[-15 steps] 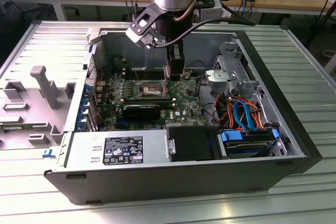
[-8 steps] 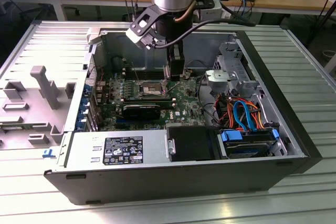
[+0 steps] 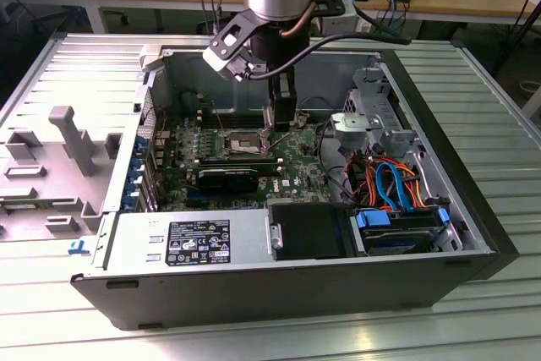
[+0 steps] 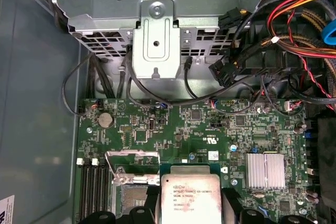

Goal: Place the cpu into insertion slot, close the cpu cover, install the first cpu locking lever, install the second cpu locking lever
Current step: 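Place the cpu into insertion slot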

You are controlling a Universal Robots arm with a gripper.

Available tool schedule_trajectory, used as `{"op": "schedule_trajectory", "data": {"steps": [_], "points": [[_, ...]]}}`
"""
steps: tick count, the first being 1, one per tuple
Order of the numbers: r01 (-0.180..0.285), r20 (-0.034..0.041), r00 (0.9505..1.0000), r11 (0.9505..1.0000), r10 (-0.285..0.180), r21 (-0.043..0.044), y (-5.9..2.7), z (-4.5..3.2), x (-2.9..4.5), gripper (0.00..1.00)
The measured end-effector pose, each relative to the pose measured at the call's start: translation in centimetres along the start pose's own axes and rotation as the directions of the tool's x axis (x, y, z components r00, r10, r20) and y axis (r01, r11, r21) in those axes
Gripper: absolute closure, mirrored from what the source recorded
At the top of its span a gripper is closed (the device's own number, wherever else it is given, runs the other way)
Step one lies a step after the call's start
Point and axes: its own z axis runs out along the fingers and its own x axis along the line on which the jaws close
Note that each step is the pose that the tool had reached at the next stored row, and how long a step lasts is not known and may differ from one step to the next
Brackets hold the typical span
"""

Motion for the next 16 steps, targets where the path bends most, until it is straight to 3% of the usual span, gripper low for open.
{"op": "schedule_trajectory", "data": {"steps": [3, 7, 16], "points": [[0.000, 0.0001, 1.0000, 1.0000, 0.000, 0.0001, -0.18, 0.05, 0.00, 0.45], [0.000, 0.0001, 1.0000, 1.0000, 0.000, 0.0000, -1.32, 0.27, 0.16, 0.45], [0.000, 0.0000, 1.0000, 1.0000, 0.000, 0.0000, -1.41, 0.52, 0.27, 0.45]]}}
